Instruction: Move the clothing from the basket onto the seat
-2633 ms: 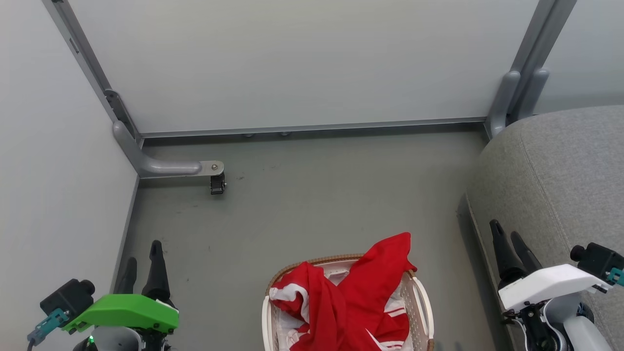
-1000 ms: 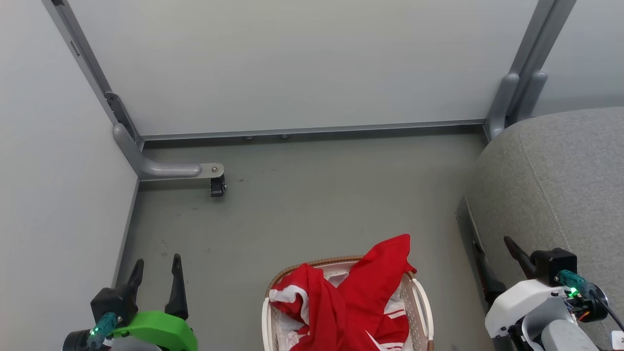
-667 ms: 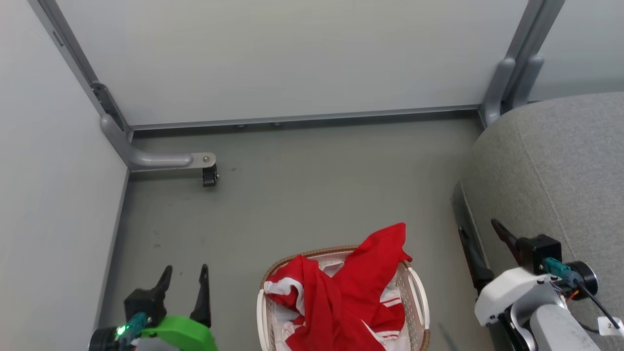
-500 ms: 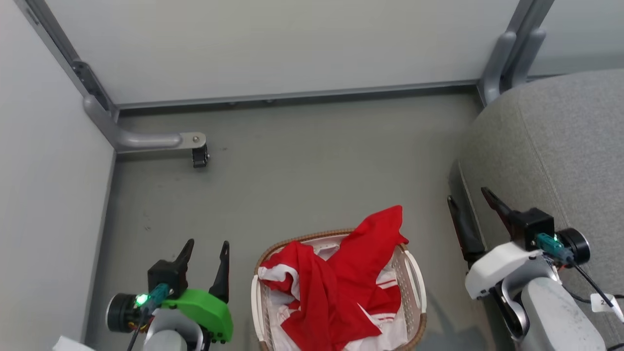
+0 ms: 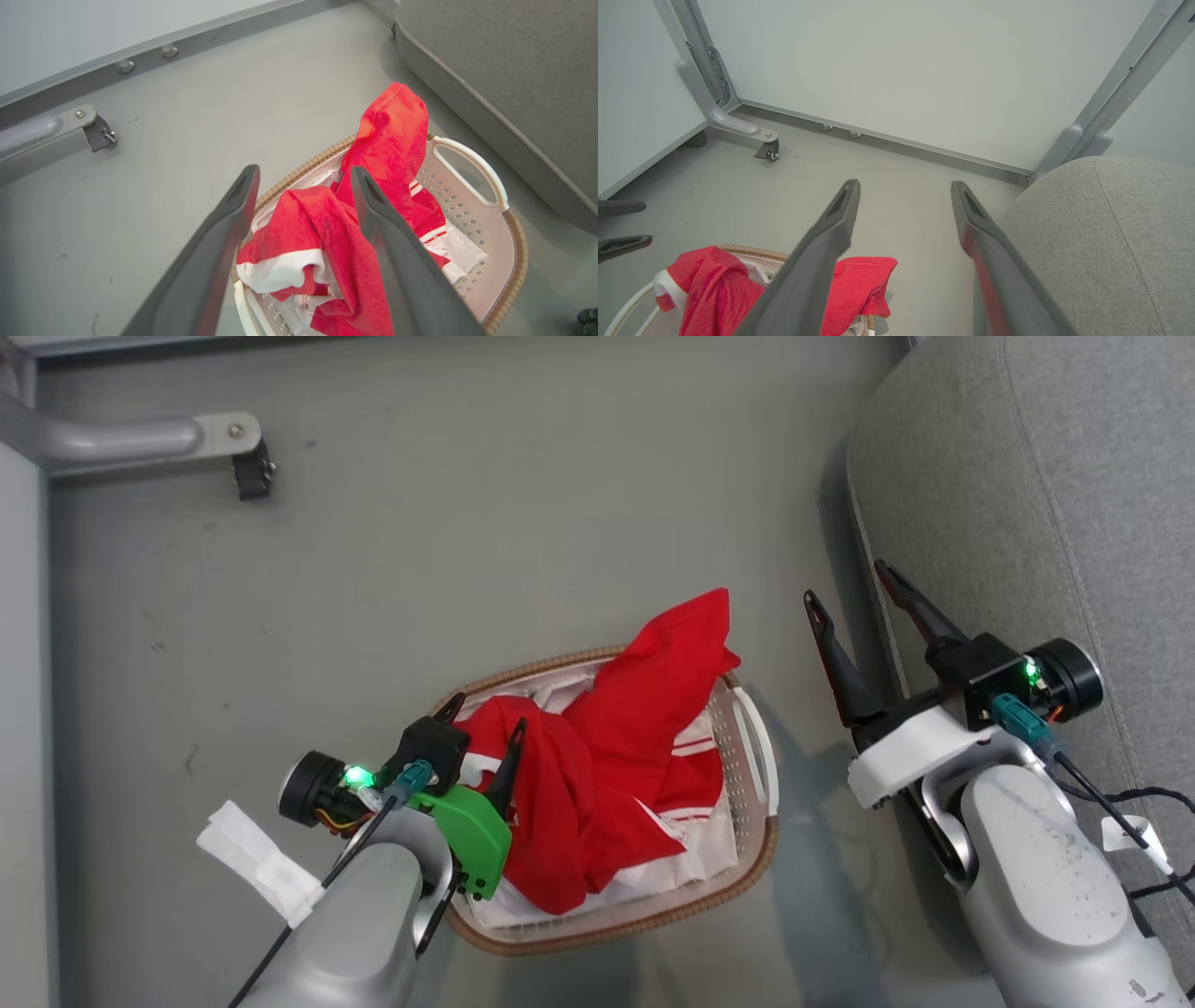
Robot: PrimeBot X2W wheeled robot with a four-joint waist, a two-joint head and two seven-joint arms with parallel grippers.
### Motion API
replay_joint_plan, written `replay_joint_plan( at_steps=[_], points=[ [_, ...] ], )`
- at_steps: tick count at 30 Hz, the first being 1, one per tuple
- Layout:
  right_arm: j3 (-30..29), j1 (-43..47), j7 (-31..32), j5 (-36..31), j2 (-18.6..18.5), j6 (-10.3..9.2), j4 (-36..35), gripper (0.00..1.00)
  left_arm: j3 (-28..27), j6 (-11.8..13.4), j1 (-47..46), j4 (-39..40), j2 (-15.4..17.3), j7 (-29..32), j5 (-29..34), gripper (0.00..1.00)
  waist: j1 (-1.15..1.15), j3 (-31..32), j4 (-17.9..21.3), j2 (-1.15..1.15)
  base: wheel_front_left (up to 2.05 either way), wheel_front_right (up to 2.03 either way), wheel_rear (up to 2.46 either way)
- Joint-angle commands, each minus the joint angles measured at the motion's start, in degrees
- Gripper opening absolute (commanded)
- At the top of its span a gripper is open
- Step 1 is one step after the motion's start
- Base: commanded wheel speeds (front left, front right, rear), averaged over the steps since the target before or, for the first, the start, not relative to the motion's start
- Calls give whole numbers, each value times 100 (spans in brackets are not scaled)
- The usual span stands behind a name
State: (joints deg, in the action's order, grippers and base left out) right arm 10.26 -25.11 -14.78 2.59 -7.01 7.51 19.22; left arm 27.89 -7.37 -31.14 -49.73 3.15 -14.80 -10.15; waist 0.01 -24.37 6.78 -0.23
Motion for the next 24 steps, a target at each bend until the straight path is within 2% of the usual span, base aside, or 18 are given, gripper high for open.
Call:
replay_joint_plan(
  at_steps=[1,6,11,18,24],
  points=[
    [13,-169,-49,-110,10,-4,-47,100,135,-12,-235,-169,91,-47,8,100,-1,-1021,552,23,0,0,0],
    [67,-314,-48,-103,57,-4,-110,100,429,-13,-625,-814,173,-35,-168,100,-1,-1416,655,23,0,0,0],
    [117,-399,-47,-47,118,-4,-140,100,438,-13,-973,-1241,262,-35,-106,100,-1,-1757,721,23,0,0,0],
    [141,-565,-47,44,178,-4,-171,100,833,-14,-1360,-1813,174,-34,-75,100,-1,-2152,760,23,0,0,0],
    [254,-732,-48,122,256,-4,-237,100,1214,-14,-1563,-1942,95,-34,-218,100,-1,-2422,848,23,0,0,0]
  ],
)
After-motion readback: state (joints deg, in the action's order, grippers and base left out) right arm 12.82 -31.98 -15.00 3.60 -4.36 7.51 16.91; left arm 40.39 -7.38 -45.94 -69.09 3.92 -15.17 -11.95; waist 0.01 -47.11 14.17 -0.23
